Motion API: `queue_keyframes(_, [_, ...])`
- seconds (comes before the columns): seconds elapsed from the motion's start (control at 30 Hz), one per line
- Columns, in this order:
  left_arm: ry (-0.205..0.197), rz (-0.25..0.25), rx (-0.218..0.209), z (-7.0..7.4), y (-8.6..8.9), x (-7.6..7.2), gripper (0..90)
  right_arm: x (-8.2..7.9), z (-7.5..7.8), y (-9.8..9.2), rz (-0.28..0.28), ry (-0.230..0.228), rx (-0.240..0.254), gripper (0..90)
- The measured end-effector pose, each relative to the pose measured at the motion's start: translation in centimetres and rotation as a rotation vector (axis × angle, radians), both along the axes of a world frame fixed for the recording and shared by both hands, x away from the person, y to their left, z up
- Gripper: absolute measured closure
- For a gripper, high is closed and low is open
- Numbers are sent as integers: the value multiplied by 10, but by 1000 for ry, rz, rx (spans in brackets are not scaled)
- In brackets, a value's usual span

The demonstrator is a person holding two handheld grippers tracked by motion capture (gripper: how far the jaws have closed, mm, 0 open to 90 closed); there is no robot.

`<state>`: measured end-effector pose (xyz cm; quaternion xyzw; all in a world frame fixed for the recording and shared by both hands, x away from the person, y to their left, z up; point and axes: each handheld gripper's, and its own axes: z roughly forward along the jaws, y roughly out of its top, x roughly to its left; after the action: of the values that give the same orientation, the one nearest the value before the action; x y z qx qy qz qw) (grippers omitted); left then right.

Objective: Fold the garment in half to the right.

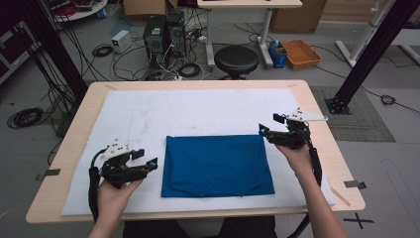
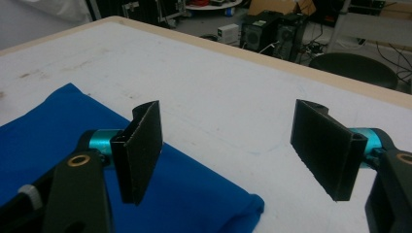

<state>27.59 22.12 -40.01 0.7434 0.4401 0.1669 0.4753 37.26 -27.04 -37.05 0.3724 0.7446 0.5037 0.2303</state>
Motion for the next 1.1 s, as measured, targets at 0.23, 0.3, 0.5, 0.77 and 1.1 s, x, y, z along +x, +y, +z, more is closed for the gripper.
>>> queue_keyframes(0.23, [86, 24, 33, -31, -19, -20, 381, 4, -2, 15, 36, -3, -10, 273])
queue_keyframes(0.3, [99, 37, 20, -36, -20, -23, 423, 3, -2, 19, 43, -1, -13, 273])
queue_keyframes(0.5, [163, 96, 22, -44, -29, -25, 424, 2, -3, 27, 67, -1, -22, 274])
queue_keyframes(0.77, [184, 124, 52, -47, -46, -27, 437, -1, -3, 49, 114, -4, -50, 274])
queue_keyframes(1.1, [226, 122, -22, -47, -50, -27, 437, -1, -3, 70, 159, -6, -73, 277])
